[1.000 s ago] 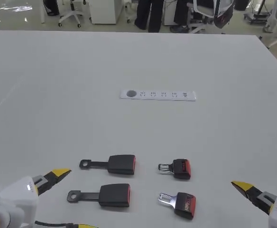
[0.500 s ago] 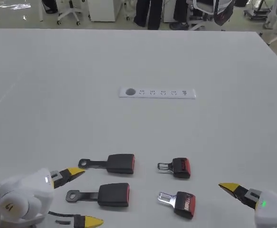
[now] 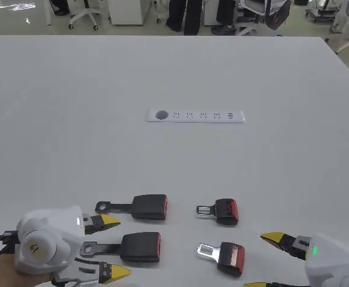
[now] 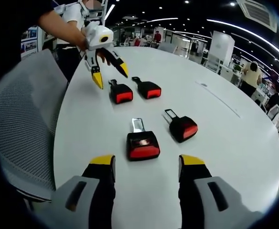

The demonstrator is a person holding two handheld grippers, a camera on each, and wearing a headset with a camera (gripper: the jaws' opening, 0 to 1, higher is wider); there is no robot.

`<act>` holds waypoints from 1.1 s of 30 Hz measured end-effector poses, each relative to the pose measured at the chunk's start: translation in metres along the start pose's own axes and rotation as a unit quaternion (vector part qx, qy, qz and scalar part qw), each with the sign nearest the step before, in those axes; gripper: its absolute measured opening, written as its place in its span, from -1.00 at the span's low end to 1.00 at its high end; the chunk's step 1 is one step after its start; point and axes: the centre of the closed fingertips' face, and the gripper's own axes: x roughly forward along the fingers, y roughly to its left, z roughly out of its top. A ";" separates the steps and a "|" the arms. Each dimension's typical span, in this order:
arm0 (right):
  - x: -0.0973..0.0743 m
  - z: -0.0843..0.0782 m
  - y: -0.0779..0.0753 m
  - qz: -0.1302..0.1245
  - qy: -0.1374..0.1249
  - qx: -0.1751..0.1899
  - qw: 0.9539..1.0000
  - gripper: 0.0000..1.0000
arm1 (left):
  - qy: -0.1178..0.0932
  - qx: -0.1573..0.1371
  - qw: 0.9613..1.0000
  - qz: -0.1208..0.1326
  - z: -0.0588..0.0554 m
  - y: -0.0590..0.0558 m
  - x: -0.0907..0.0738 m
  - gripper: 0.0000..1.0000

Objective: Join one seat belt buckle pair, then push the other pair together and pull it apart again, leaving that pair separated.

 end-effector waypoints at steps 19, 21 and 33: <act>0.023 -0.004 0.004 0.054 0.020 -0.028 0.998 -0.27 | 0.059 0.055 0.995 -0.066 -0.007 0.001 0.020 -0.25; 0.025 -0.004 0.005 0.060 0.023 -0.032 0.997 -0.29 | 0.063 0.060 0.994 -0.071 -0.007 0.002 0.021 -0.26; 0.033 -0.004 0.007 0.078 0.032 -0.043 0.995 -0.37 | 0.095 0.093 0.985 -0.110 -0.014 -0.002 0.026 -0.35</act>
